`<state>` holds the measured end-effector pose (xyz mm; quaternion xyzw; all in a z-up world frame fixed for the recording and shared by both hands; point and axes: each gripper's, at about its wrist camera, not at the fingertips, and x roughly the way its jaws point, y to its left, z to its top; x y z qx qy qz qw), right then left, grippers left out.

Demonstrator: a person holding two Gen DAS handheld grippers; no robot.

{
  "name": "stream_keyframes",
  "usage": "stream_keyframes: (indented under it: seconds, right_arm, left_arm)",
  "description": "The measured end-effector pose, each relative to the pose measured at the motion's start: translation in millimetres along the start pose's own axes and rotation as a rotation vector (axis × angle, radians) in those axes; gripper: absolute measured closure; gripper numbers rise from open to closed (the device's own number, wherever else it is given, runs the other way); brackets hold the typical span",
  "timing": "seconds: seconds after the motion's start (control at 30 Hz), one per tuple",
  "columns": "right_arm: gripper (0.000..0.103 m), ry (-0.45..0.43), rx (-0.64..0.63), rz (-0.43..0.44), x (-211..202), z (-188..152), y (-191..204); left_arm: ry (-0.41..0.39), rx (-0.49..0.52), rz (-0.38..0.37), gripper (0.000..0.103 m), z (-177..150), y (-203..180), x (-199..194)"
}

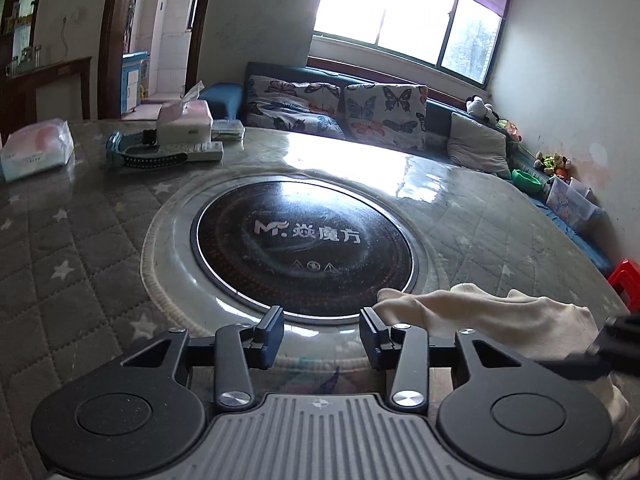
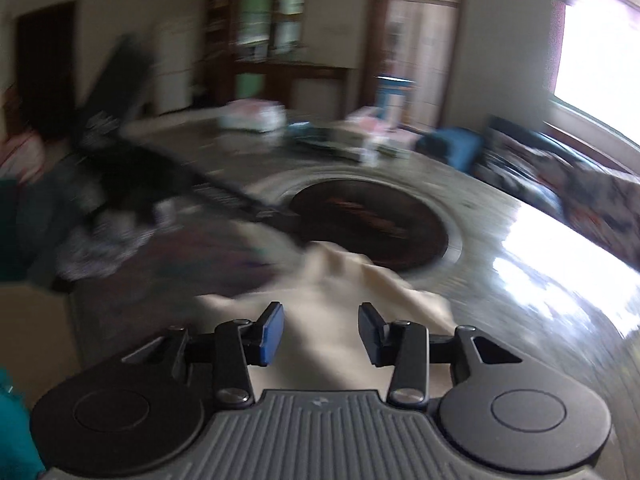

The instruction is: Fold clothes

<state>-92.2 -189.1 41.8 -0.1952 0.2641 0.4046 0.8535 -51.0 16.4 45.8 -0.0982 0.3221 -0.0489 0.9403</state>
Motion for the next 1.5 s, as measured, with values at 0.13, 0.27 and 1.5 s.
stream_keyframes:
  seconds: [0.13,0.27,1.5]
  right_arm:
    - [0.061,0.024,-0.126,0.058,15,4,34]
    - [0.061,0.057,-0.204,0.04,33,3,54]
    - [0.086,-0.096,0.224,0.088,-20,-10,-9]
  left_arm:
    - [0.024,-0.051,-0.042,0.058,-4,4,-5]
    - [0.051,-0.093,-0.095,0.058,-8,6,-9]
    - [0.256,-0.524,-0.268,0.086,-12,4,43]
